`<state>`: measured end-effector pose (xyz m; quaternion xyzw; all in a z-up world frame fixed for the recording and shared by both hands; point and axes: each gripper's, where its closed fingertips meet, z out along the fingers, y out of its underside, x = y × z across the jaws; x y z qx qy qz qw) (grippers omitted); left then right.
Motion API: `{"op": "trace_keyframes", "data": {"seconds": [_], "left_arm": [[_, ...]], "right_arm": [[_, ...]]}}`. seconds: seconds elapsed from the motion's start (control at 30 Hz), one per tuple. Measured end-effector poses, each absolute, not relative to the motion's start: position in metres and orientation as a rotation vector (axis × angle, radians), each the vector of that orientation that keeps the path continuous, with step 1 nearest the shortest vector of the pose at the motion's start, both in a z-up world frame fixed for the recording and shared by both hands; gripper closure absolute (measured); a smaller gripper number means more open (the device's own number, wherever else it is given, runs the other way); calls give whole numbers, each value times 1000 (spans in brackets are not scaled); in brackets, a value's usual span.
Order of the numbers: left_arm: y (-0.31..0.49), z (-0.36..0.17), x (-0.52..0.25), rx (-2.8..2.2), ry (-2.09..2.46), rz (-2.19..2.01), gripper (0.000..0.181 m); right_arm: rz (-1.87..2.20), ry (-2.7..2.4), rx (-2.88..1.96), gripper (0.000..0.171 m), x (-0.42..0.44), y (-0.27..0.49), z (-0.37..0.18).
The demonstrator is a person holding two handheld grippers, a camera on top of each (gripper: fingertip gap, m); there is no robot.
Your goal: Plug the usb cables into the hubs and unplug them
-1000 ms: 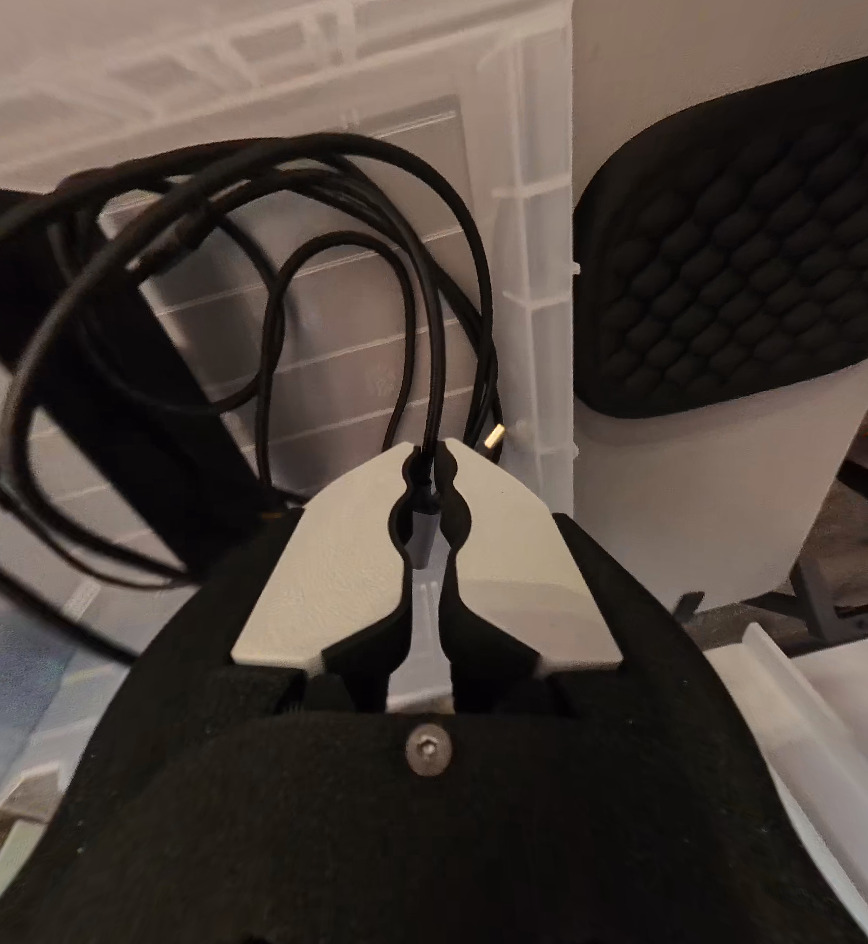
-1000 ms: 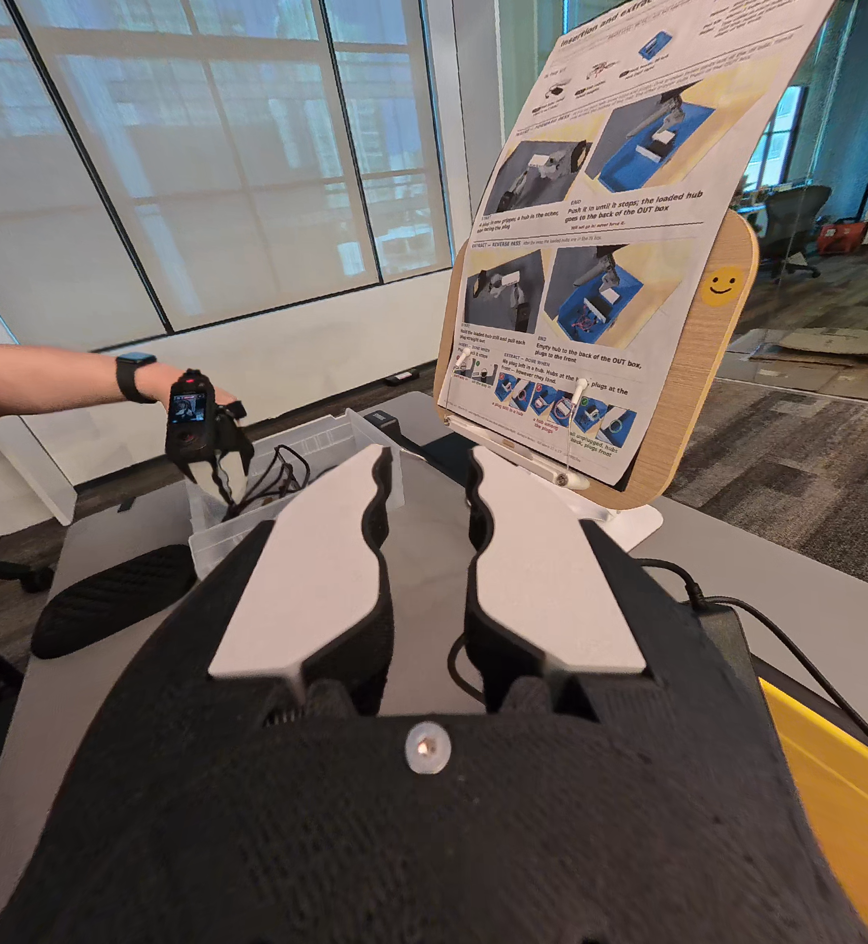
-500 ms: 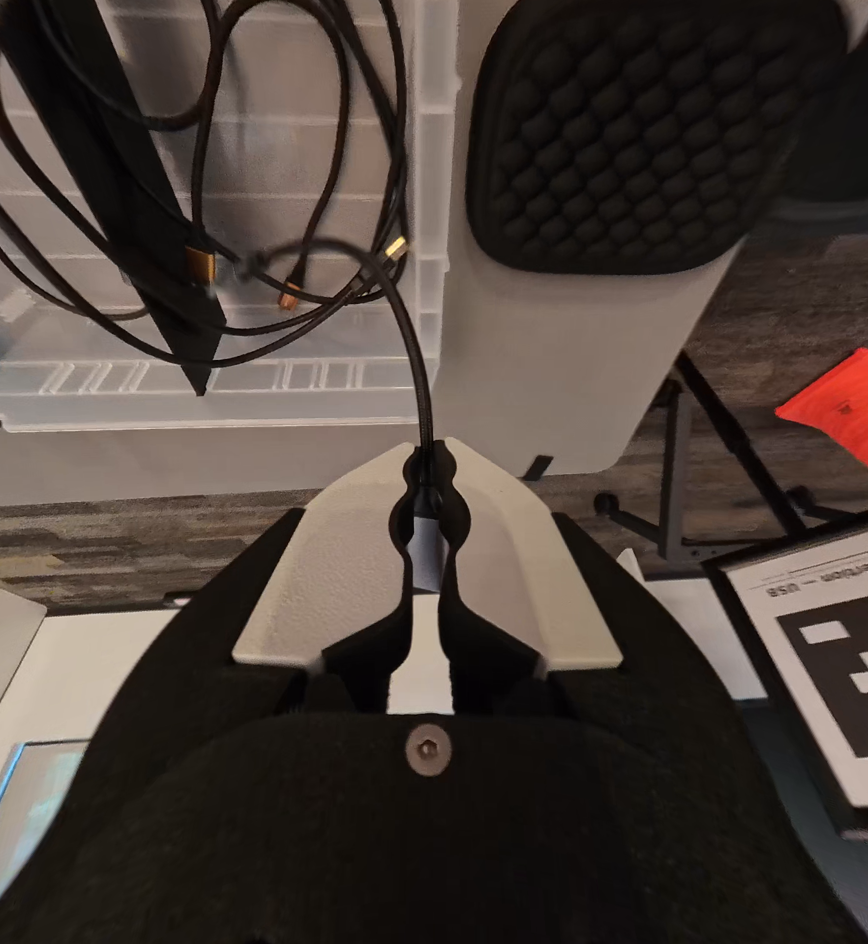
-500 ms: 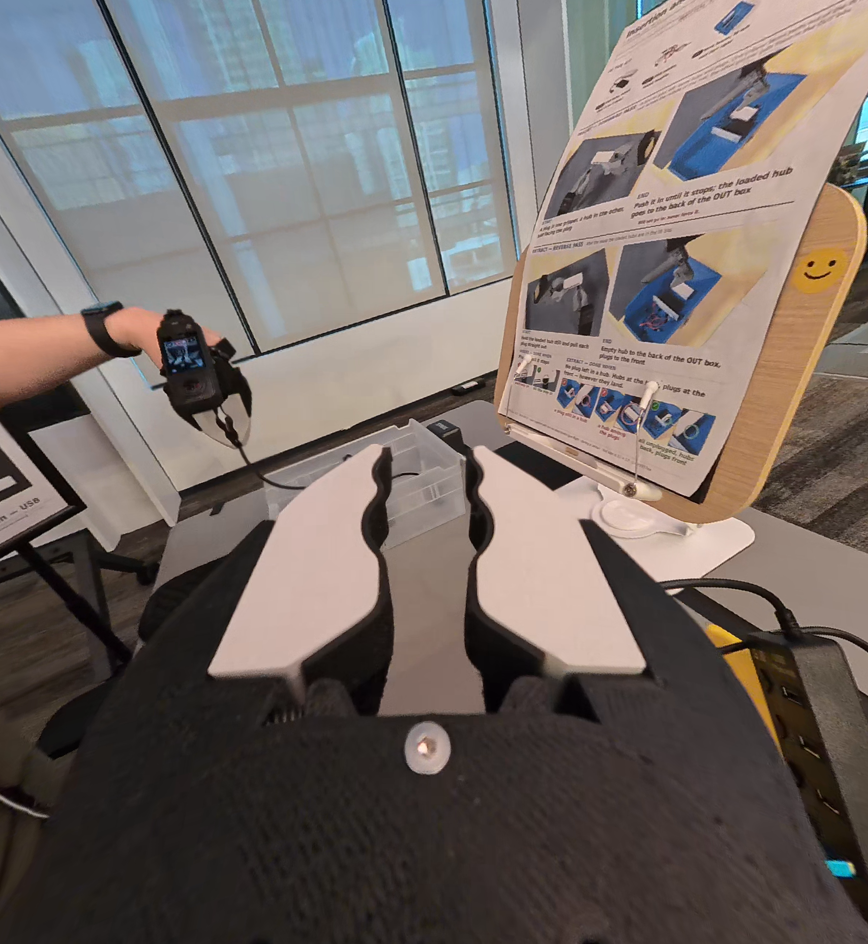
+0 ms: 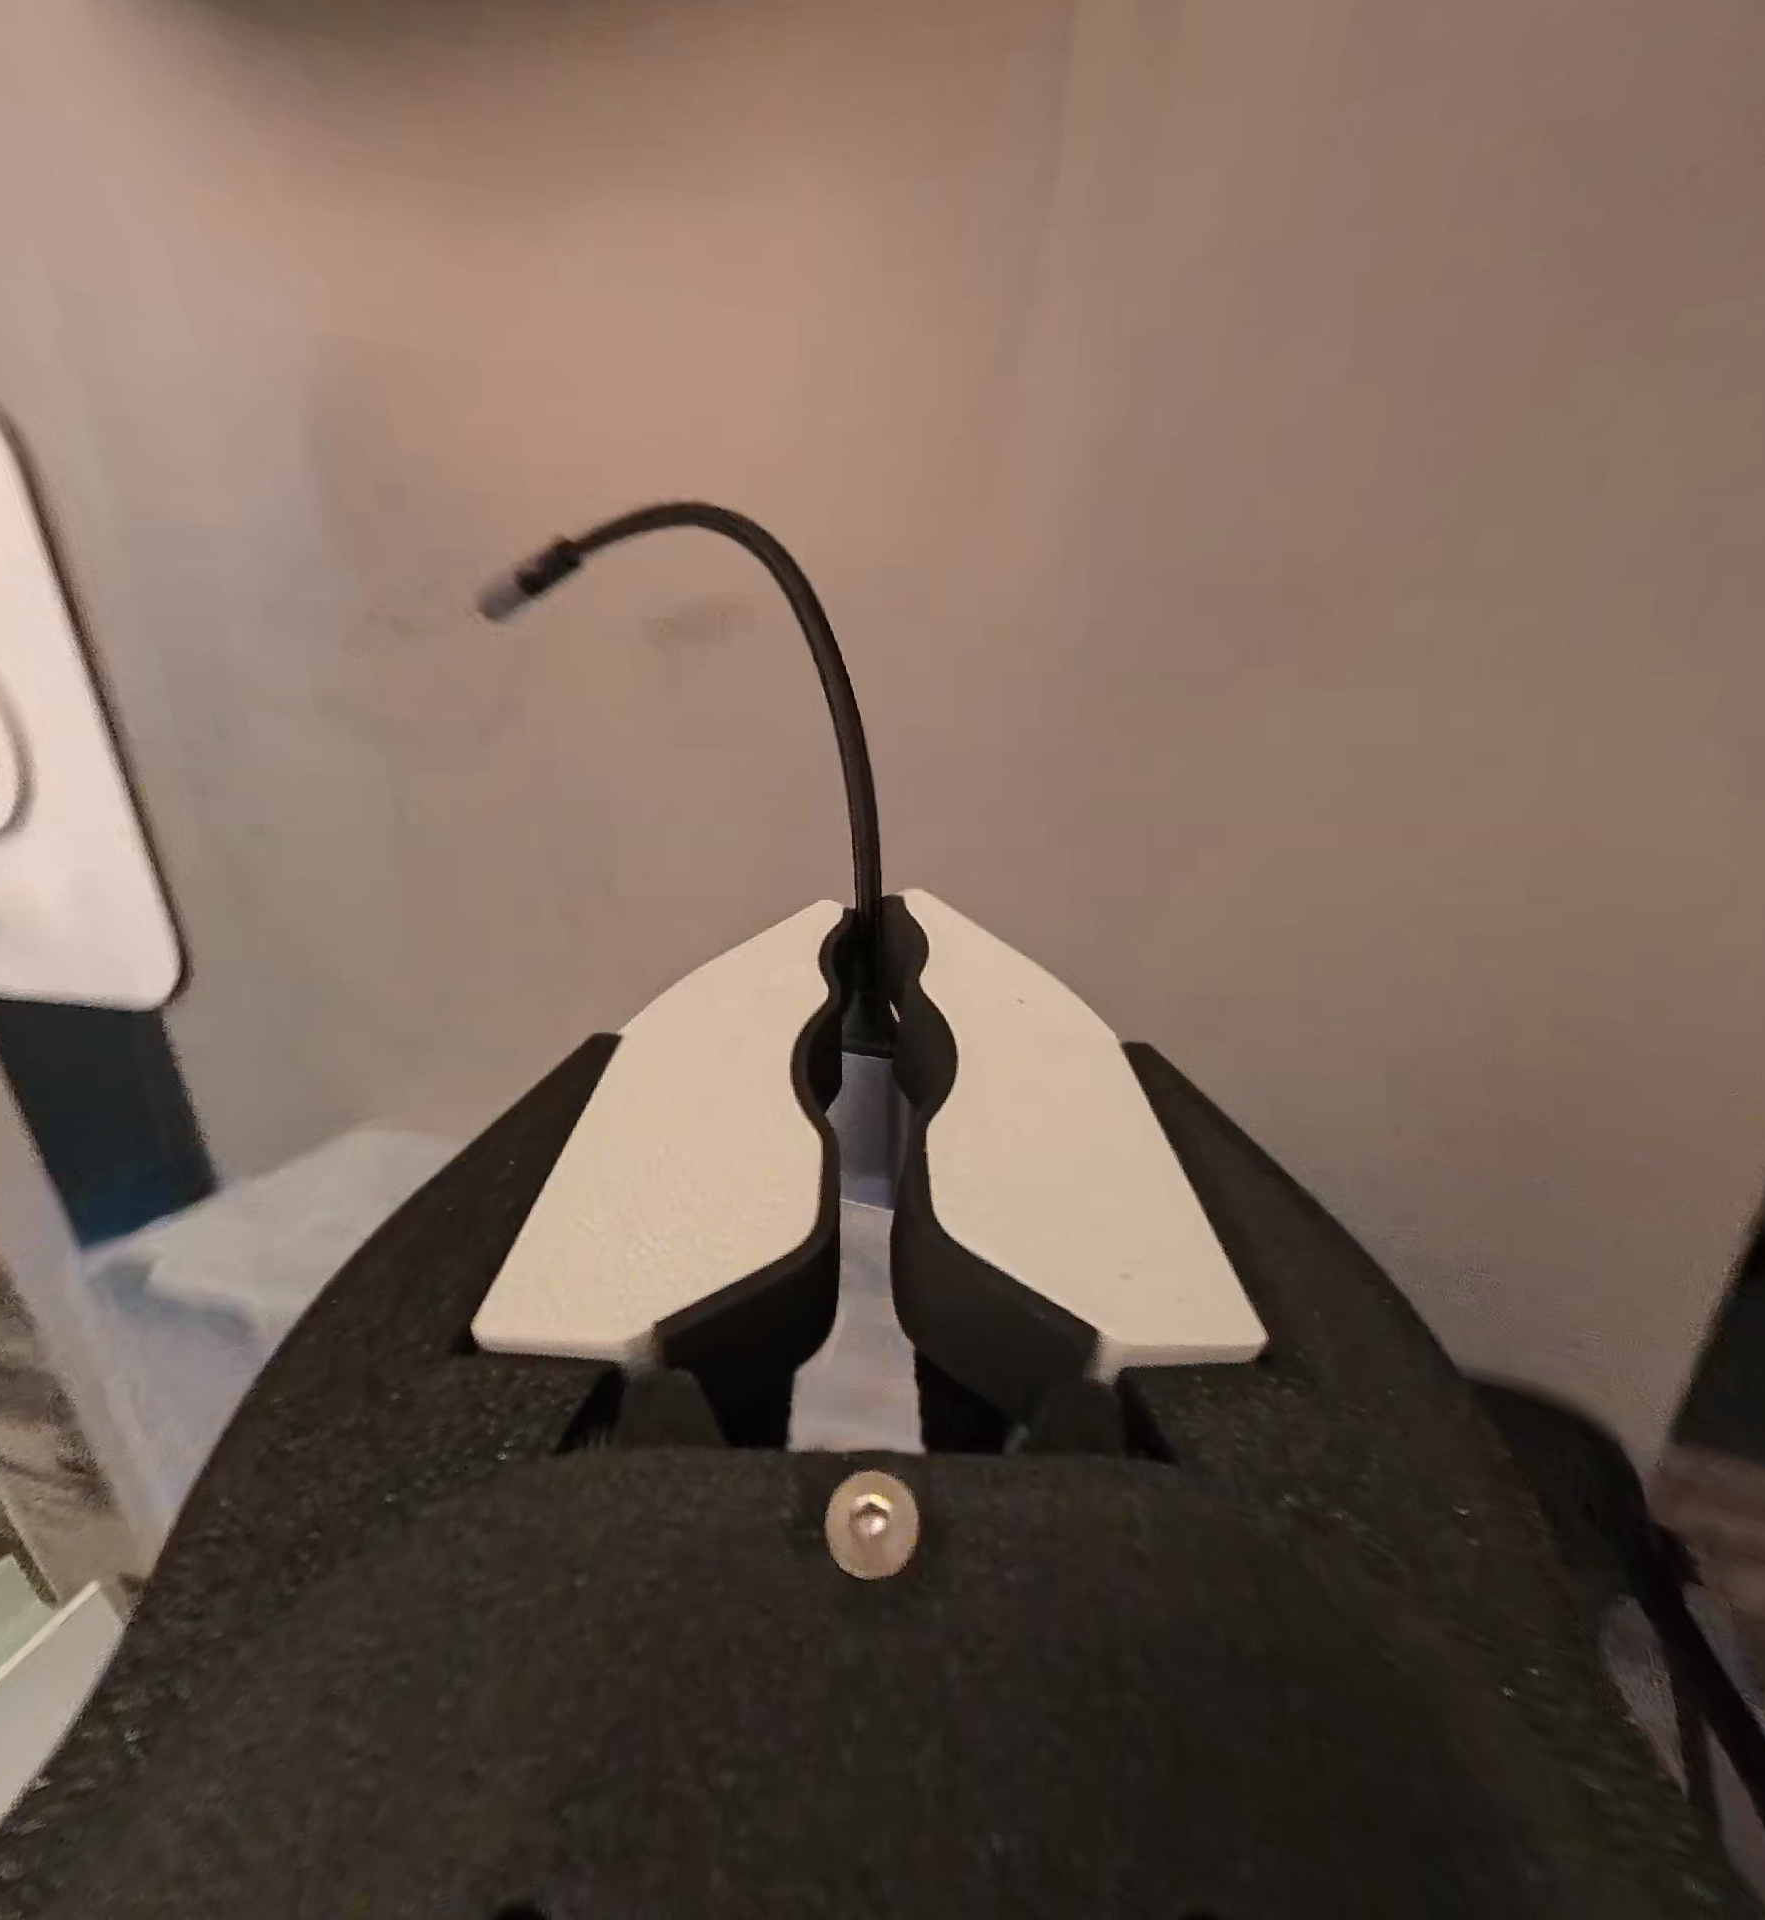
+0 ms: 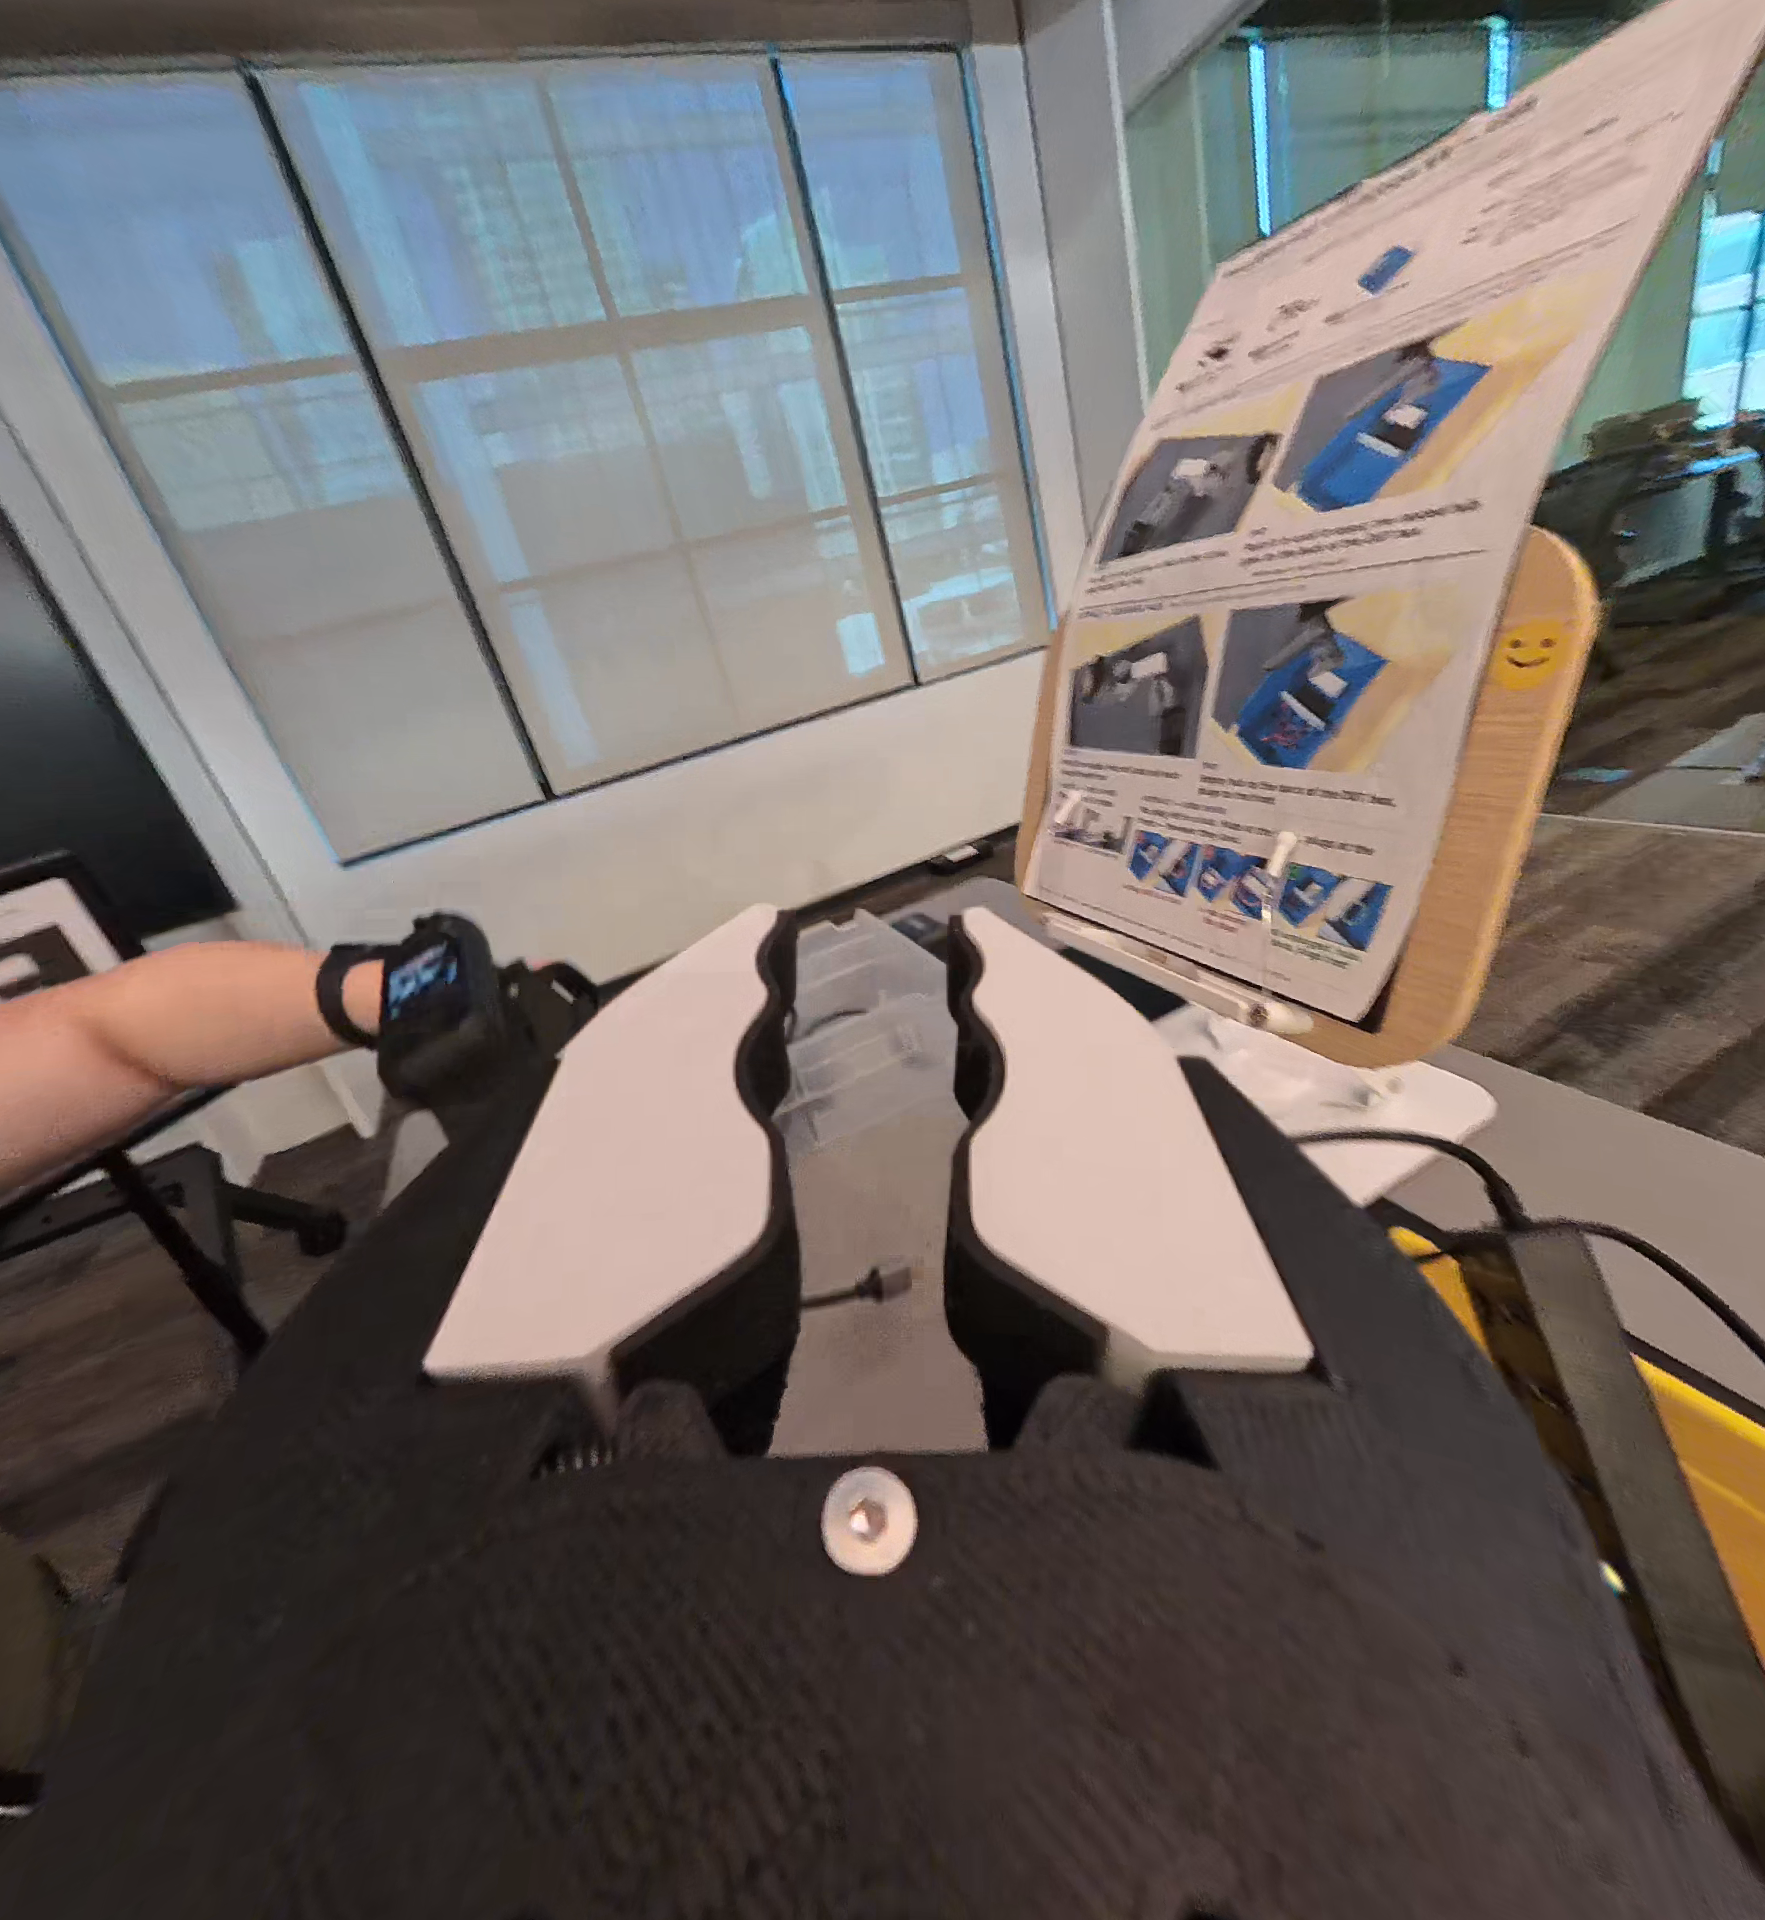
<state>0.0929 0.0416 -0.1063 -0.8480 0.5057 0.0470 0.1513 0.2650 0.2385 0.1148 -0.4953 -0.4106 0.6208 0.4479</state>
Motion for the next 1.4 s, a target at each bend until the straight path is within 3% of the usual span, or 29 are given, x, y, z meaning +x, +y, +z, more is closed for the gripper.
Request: {"op": "trace_keyframes", "data": {"seconds": [0.17, 0.3, 0.43, 0.53, 0.63, 0.77, 0.87, 1.03, 1.4], "left_arm": [[68, -181, 139, -2507, 1429, 4, 177], [81, -204, 153, -2540, 1359, -87, 177], [83, -202, 167, -2519, 1288, -279, 174], [94, -158, 159, -2410, 1147, -332, 170], [110, -87, 103, -2332, 1024, -172, 155], [122, -19, -35, -2310, 920, 241, 160], [109, -38, -119, -2489, 951, 299, 157], [100, -105, -192, -2567, 1250, 417, 157], [123, -174, -215, -2477, 1668, 447, 157]], "right_arm": [[1469, -1005, -1292, 142, 276, 251, 104], [1493, -992, -1317, 142, 279, 257, 97], [1496, -994, -1353, 142, 278, 265, 88], [1558, -986, -1317, 142, 279, 263, 92], [1562, -966, -1311, 142, 282, 267, 93], [1503, -924, -1343, 142, 282, 277, 91], [1455, -925, -1380, 142, 278, 281, 85], [1379, -947, -1423, 142, 266, 286, 77], [1264, -983, -1516, 142, 249, 300, 54]]}}
